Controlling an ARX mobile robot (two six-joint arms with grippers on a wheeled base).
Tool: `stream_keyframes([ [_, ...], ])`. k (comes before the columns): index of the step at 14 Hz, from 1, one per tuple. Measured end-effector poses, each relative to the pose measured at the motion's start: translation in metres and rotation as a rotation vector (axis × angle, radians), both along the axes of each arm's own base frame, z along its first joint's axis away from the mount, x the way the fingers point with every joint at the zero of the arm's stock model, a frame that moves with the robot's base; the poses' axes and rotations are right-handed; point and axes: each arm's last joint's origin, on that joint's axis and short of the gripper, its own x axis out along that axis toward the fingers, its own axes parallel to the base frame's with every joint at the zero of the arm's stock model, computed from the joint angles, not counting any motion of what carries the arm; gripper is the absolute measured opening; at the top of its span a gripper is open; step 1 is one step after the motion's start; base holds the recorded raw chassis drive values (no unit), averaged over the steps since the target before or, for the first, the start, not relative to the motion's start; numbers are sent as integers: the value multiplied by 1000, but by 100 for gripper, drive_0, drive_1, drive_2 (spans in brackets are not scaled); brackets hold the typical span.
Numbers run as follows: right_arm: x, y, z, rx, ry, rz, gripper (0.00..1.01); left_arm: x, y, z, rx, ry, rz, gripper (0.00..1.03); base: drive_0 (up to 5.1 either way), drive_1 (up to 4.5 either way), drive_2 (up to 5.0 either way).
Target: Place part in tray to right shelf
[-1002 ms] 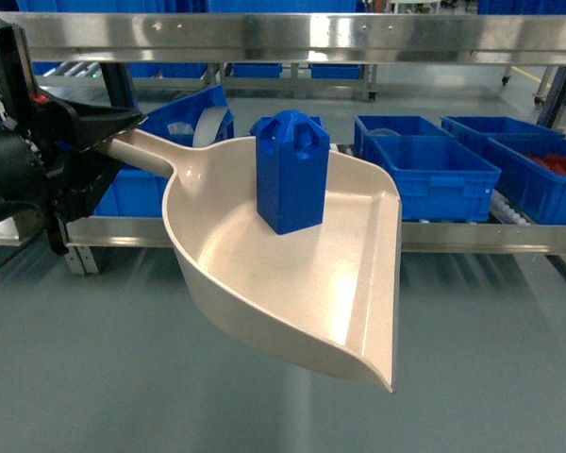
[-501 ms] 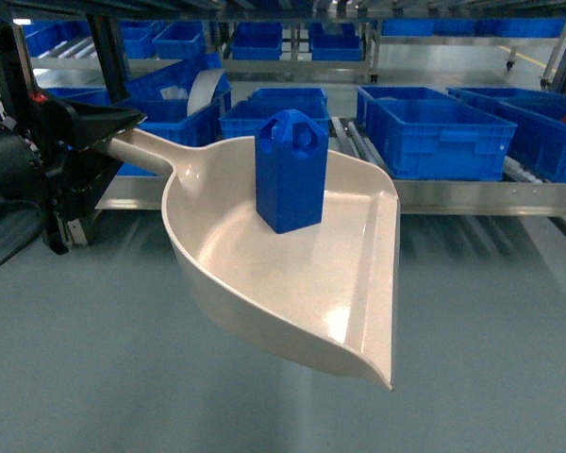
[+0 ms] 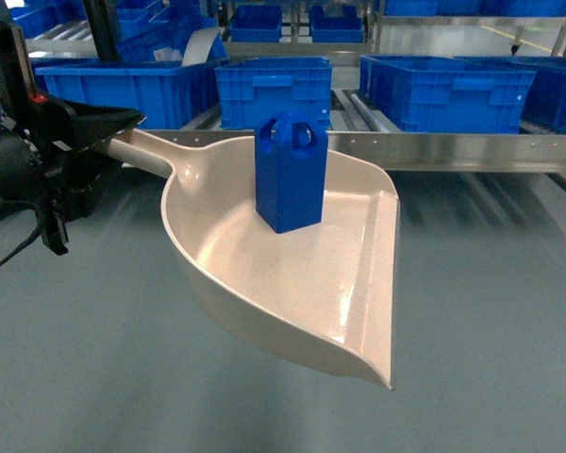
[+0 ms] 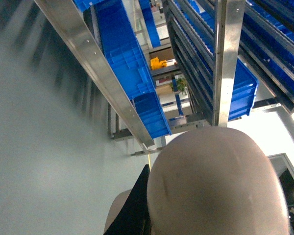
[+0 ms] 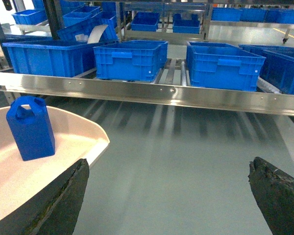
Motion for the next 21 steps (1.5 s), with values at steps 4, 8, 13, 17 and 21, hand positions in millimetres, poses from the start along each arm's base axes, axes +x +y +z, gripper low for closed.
stream_keyframes([
  [4, 0, 0, 0, -1, 2, 0, 98, 0, 0, -1, 1, 6, 0, 16, 0, 0, 0],
  [8, 0, 0, 0, 0, 1, 0, 98, 0, 0, 0, 0, 1, 0, 16, 0, 0, 0],
  [13, 0, 0, 0, 0, -1, 1, 98, 0, 1, 0, 1, 0, 3, 16, 304, 55, -371],
  [17, 0, 0, 0, 0, -1, 1, 98, 0, 0, 0, 1, 1, -2, 16, 348, 127, -485],
  [21, 0, 0, 0, 0, -1, 1, 98, 0, 0, 0, 0, -3, 0, 16, 323, 153, -497],
])
